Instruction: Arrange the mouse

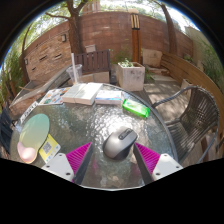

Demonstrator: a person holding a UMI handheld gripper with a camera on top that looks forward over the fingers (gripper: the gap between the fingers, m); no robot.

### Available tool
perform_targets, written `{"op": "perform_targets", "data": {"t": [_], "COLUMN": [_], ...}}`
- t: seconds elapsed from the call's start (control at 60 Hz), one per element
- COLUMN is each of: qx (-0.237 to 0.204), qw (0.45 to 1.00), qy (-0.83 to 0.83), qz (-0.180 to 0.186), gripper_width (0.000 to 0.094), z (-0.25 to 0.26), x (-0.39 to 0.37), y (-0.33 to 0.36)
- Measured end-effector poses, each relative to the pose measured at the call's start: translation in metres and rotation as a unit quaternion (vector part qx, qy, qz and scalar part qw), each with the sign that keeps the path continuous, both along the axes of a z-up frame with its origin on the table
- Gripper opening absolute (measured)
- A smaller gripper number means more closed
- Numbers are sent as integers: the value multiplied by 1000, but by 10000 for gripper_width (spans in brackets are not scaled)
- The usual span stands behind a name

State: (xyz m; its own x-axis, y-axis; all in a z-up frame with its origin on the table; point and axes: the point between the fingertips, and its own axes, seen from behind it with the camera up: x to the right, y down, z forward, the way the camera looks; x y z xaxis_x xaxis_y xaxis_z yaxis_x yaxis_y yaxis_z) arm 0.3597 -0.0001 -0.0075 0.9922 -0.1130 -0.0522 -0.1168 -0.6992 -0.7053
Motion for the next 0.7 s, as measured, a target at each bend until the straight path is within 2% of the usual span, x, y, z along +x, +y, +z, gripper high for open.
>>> {"op": "perform_targets", "data": {"t": [0.083, 0.167, 0.233, 0.3, 0.417, 0.55, 0.617, 0.7], "qx": [4, 4, 1, 3, 7, 5, -1, 12], "qw": [1000, 1000, 999, 999, 999, 999, 999, 998], "qy": [3, -14, -38, -37, -44, -39, -50, -60], "qz": [-2, -4, -5, 4, 8, 6, -2, -20], "gripper_width": [834, 783, 694, 536, 495, 394, 389, 388], "z": [-1, -5, -8, -8, -7, -7, -6, 15], "x": [0, 0, 2, -6, -9, -8, -3, 4], "y": [19, 30, 39, 42, 42, 43, 41, 40]}}
